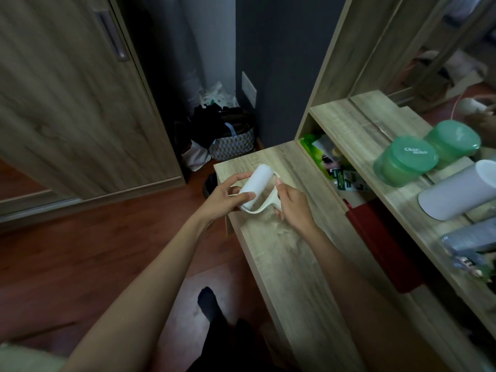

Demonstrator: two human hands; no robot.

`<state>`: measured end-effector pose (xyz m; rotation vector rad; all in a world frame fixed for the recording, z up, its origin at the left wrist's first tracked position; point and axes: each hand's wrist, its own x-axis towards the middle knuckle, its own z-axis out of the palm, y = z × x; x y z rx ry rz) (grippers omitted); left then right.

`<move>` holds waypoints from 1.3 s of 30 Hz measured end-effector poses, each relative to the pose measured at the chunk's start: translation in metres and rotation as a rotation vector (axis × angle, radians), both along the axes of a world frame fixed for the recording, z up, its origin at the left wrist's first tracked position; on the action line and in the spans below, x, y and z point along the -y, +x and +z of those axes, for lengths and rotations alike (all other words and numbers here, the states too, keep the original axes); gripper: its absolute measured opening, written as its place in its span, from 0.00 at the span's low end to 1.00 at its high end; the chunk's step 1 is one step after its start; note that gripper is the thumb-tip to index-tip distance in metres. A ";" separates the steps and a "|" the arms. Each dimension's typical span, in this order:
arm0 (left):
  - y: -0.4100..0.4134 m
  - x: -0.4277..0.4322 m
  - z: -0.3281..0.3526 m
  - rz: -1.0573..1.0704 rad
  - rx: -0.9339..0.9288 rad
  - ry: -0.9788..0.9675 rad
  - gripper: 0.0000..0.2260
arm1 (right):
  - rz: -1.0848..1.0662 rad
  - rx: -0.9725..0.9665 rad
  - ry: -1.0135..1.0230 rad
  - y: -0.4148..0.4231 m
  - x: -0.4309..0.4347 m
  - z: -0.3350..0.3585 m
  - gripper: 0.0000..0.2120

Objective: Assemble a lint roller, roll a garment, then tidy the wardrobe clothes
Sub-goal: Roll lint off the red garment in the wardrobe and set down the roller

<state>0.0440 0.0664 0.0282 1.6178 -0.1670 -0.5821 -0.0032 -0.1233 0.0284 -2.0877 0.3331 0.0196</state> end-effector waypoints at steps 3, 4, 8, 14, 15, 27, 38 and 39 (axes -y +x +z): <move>0.010 -0.002 0.007 0.065 0.092 0.040 0.16 | 0.047 -0.137 0.336 -0.007 -0.004 0.008 0.29; 0.014 -0.003 0.009 0.088 0.120 0.053 0.14 | 0.066 -0.184 0.428 -0.008 -0.007 0.009 0.30; 0.028 -0.004 0.019 0.116 0.133 0.066 0.10 | 0.070 -0.356 0.793 -0.012 -0.022 0.009 0.31; 0.036 -0.015 0.033 0.066 0.087 0.112 0.11 | 0.053 -0.372 0.943 -0.014 -0.040 0.014 0.30; 0.038 -0.019 0.034 0.061 0.089 0.121 0.13 | 0.034 -0.355 0.882 -0.013 -0.043 0.015 0.30; 0.085 -0.095 0.048 0.509 0.144 0.079 0.13 | 0.106 -0.151 0.709 0.022 -0.098 0.037 0.29; 0.188 -0.206 0.071 0.668 0.685 0.222 0.15 | 0.149 -0.087 0.724 0.167 -0.197 0.061 0.29; 0.201 -0.218 0.071 0.684 0.703 0.250 0.16 | 0.153 -0.083 0.723 0.181 -0.207 0.064 0.29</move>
